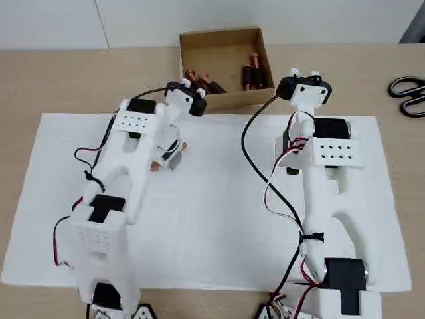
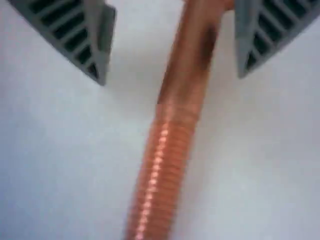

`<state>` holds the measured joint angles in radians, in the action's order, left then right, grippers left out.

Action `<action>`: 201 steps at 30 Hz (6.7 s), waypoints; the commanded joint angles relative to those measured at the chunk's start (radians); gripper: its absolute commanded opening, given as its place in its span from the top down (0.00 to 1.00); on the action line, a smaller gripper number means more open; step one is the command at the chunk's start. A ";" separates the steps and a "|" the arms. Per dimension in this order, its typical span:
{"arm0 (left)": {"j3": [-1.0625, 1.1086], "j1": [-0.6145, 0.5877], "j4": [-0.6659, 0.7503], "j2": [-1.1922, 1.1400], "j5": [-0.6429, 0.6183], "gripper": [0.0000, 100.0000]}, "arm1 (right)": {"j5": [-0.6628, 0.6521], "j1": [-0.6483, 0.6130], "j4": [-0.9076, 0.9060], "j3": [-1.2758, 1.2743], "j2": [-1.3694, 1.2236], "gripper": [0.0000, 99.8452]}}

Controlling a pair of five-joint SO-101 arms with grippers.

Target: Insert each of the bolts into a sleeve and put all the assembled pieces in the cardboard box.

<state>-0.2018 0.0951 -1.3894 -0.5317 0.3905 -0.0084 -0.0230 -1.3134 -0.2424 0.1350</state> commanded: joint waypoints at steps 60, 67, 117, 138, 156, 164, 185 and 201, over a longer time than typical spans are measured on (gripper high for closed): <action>-0.062 0.009 -0.327 0.180 1.227 0.91 | -0.003 0.013 -0.012 0.002 0.058 1.00; -0.065 0.011 -0.310 0.135 1.226 0.91 | -0.002 0.013 -0.012 0.002 0.058 1.00; 0.025 -0.048 -0.296 0.130 -1.448 0.75 | -0.002 -0.030 -0.012 0.003 0.059 1.00; 0.243 -0.061 -0.006 0.130 -1.499 0.87 | -0.003 -0.030 -0.012 0.002 0.059 1.00; 0.183 0.058 -0.041 0.141 -1.422 0.99 | -0.003 -0.030 -0.010 0.002 0.051 1.00; -0.042 0.094 -0.212 0.141 -1.103 0.99 | -0.003 -0.030 -0.010 0.002 0.051 1.00; 0.081 0.064 -0.292 0.115 -0.338 0.99 | -0.002 -0.030 -0.012 0.002 0.051 1.00; 0.042 0.023 -0.236 0.068 -0.269 0.98 | -0.003 -0.030 -0.013 0.000 0.051 1.00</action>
<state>-0.1235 0.1227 -1.6425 -0.5132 0.1143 -0.0084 -0.0537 -1.3211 -0.2486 0.1350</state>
